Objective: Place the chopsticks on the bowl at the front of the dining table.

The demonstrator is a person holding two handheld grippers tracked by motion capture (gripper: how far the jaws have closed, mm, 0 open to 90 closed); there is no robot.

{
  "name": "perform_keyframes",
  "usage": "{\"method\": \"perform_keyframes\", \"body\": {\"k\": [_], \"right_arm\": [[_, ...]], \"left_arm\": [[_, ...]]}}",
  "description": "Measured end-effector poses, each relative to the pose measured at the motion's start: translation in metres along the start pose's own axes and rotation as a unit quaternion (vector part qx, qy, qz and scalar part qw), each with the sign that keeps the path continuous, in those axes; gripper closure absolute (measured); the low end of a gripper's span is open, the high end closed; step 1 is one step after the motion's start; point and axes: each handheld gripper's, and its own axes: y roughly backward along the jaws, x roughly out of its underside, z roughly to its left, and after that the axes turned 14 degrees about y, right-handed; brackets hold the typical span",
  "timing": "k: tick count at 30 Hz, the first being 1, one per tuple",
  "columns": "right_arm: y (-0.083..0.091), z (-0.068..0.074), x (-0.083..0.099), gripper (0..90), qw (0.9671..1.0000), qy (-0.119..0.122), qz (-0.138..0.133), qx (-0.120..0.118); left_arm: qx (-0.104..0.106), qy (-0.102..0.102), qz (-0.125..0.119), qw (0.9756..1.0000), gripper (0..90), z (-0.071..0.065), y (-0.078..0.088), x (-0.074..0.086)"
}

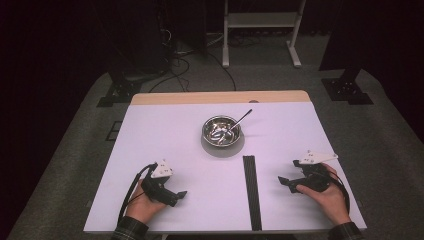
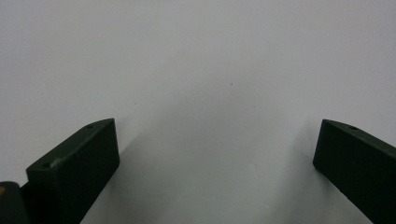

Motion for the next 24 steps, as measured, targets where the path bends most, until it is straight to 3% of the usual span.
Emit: {"method": "perform_keyframes", "body": {"k": [24], "right_arm": [[-0.012, -0.006, -0.021, 12.2, 0.9999, -0.002, -0.012, -0.001]], "left_arm": [[0.0, 0.0, 0.0, 1.0, 0.0, 0.0, 0.0, 0.0]]}}
